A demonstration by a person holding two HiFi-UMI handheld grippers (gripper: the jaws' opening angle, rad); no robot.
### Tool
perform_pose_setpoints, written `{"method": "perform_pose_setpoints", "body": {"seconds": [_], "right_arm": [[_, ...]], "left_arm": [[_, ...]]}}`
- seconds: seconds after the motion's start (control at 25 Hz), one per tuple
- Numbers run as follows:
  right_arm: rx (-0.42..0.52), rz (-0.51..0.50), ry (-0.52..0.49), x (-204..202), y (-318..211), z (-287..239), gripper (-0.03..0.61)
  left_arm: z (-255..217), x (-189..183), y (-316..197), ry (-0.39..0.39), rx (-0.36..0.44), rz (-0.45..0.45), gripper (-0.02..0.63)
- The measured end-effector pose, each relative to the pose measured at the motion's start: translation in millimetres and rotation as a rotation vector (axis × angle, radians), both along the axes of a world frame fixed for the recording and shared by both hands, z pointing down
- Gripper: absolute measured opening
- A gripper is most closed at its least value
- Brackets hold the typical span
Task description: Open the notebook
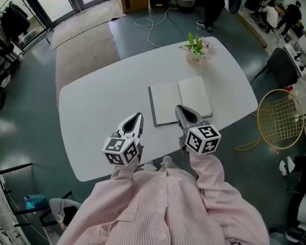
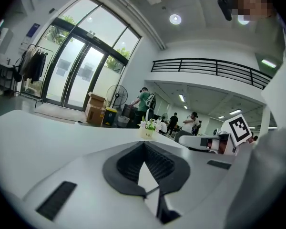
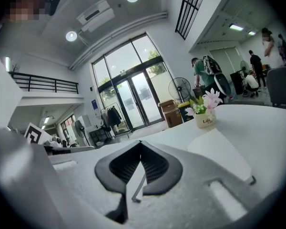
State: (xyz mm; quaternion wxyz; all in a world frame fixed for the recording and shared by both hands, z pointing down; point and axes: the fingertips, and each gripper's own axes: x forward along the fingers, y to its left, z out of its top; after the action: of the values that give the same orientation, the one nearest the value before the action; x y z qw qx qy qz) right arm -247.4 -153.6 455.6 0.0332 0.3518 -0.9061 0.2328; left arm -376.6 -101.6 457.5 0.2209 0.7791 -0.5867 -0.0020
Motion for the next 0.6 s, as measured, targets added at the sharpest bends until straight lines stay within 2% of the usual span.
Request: {"method": "perform_pose_setpoints", "body": {"seconds": [0.32, 0.6], "right_arm": [[0.064, 0.090, -0.098, 37.5, -10.9, -26.1, 0.006], [0.114, 0.140, -0.129, 58.2, -16.2, -51.0, 0.006]], "left_arm": [[-20.1, 0.6, -8.2, -0.007, 0.068, -0.019, -0.002], [-39.5, -9.2, -9.3, -0.031, 0.112, -0.054, -0.002]]}}
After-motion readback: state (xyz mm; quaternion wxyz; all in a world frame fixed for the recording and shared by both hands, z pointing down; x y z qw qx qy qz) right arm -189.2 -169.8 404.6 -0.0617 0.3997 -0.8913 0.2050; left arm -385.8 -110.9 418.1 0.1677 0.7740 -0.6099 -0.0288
